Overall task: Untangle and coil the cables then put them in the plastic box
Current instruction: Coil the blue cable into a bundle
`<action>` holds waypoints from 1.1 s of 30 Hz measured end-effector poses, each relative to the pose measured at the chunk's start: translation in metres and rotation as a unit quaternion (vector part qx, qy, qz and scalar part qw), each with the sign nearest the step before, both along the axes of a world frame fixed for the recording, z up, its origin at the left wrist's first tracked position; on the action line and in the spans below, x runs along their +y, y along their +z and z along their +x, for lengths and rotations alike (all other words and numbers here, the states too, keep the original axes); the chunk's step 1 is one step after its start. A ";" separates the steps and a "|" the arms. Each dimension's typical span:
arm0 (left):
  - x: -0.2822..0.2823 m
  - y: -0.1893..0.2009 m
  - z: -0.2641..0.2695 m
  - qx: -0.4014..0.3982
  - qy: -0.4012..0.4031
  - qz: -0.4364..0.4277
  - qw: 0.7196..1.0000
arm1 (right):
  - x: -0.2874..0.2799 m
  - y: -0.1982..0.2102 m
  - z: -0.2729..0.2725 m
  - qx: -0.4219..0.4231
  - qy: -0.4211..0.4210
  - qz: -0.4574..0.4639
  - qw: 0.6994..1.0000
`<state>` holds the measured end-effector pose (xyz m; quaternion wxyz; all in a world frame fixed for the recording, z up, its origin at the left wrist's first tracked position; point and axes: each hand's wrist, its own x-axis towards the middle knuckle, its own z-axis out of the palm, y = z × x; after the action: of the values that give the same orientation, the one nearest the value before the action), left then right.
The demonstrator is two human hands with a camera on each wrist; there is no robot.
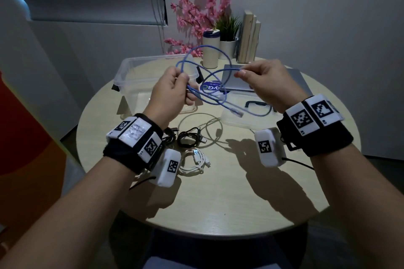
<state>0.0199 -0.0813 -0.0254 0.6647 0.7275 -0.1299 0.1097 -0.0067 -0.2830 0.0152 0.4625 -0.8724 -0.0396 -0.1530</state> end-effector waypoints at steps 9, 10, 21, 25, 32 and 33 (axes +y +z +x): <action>0.020 0.004 0.008 -0.005 0.079 0.010 0.997 | -0.009 -0.008 -0.004 0.112 0.035 -0.078 0.990; 0.019 0.005 0.007 -0.007 0.076 0.012 0.997 | -0.007 -0.010 -0.004 0.122 0.038 -0.103 0.986; 0.021 0.004 -0.005 0.017 -0.026 0.069 0.997 | -0.009 -0.019 0.008 0.046 -0.072 -0.024 0.996; 0.021 0.004 -0.005 0.052 -0.032 -0.041 0.997 | -0.009 -0.020 0.004 0.076 -0.014 -0.090 0.993; 0.007 0.008 -0.016 0.127 -0.099 -0.223 0.961 | 0.017 -0.029 -0.004 0.067 0.063 -0.006 0.996; 0.006 0.008 -0.018 0.129 -0.111 -0.226 0.959 | 0.022 -0.031 -0.006 0.070 0.088 0.005 0.994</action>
<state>0.0022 -0.0754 -0.0179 0.8310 0.5471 -0.0948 -0.0330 -0.0125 -0.2612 -0.0156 0.4805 -0.8716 -0.0827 -0.0504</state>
